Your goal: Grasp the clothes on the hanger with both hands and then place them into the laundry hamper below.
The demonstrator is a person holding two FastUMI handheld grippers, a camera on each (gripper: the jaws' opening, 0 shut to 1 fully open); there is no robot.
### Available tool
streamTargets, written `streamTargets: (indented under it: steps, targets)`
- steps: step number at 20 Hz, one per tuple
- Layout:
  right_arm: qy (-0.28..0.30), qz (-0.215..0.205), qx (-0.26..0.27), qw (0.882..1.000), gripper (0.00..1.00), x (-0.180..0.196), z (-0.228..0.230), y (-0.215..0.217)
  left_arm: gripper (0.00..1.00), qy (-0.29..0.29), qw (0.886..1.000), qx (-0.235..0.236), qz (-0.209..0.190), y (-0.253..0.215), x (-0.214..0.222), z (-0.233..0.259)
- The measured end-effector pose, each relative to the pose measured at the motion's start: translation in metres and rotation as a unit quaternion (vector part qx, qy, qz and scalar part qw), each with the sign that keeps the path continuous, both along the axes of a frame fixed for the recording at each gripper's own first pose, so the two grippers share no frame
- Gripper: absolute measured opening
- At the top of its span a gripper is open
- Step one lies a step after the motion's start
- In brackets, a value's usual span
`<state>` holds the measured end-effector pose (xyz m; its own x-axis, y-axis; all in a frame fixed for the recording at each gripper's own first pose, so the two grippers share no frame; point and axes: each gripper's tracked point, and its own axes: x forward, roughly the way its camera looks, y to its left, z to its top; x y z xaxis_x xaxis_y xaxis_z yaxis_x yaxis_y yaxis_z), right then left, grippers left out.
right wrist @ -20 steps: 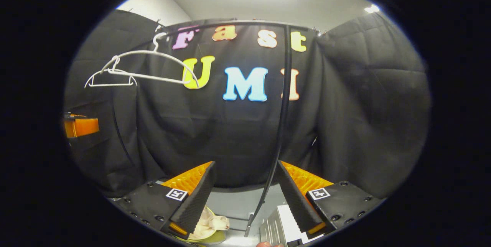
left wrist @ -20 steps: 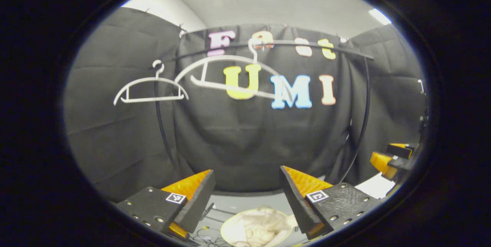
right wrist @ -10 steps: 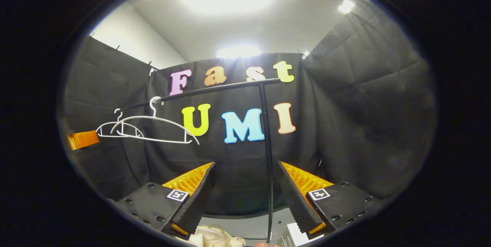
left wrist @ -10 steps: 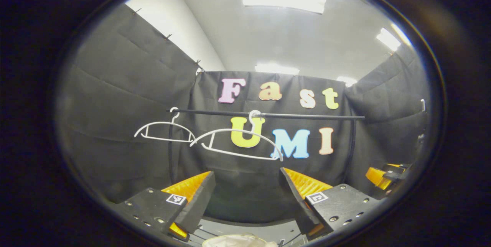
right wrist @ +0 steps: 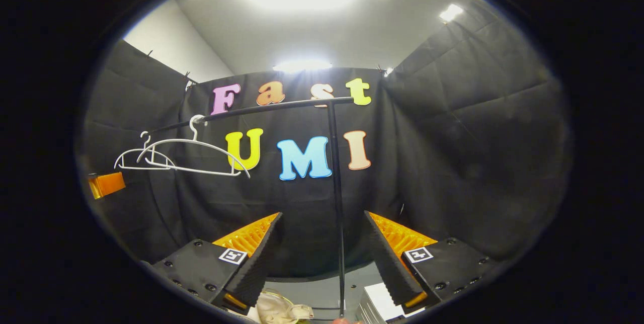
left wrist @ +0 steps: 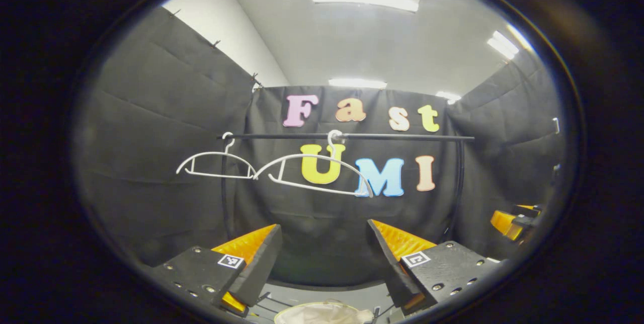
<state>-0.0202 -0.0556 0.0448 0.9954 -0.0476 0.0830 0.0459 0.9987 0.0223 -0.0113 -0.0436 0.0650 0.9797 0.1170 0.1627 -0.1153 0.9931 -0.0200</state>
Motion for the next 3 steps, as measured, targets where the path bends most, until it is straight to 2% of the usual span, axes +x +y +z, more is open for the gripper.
streamTargets:
  steps: [3]
  targets:
    - [-0.011,-0.005,-0.004,1.000,0.98,-0.0010,0.0057,0.0053,0.99,0.007,1.000,0.006,-0.007,0.0067,0.0045,-0.0068]
